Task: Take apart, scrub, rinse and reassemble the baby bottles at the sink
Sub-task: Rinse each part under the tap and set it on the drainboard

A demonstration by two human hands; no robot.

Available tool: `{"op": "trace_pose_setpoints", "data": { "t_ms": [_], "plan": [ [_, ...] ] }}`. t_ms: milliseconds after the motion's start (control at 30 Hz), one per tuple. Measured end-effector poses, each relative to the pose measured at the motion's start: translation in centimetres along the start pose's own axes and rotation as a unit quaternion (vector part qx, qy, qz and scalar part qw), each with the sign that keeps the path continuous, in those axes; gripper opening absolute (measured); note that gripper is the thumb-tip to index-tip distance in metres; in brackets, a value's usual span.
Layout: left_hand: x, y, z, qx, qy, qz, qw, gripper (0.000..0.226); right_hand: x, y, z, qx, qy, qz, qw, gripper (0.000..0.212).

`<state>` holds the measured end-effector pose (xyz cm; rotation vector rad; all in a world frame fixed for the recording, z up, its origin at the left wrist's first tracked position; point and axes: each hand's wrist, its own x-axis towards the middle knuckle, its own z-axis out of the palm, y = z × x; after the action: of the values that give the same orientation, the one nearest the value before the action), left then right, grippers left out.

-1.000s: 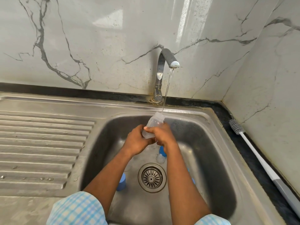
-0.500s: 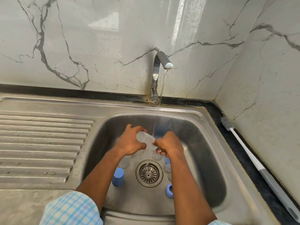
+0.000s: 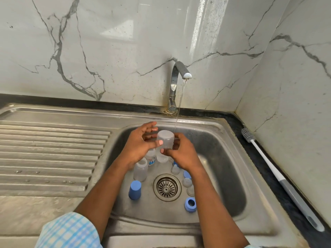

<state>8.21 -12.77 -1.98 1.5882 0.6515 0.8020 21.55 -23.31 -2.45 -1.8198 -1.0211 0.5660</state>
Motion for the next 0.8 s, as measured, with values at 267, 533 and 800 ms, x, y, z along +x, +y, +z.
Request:
{"op": "trace_pose_setpoints", "data": {
  "t_ms": [267, 533, 800],
  "plan": [
    [-1.5, 1.2, -0.9, 0.061, 0.039, 0.045, 0.996, 0.029, -3.4, -8.0, -2.6, 0.059, 0.203, -0.171, 0.962, 0.05],
    [-2.9, -3.0, -1.6, 0.378, -0.011, 0.006, 0.926, 0.028, -2.2, -1.3, 0.0, -0.082, 0.142, 0.025, 0.986, 0.048],
    [-2.1, -2.6, -1.4, 0.426, 0.022, 0.002, 0.905, 0.025, -1.5, -0.6, 0.8, -0.11, 0.184, 0.029, 0.976, 0.05]
  ]
}}
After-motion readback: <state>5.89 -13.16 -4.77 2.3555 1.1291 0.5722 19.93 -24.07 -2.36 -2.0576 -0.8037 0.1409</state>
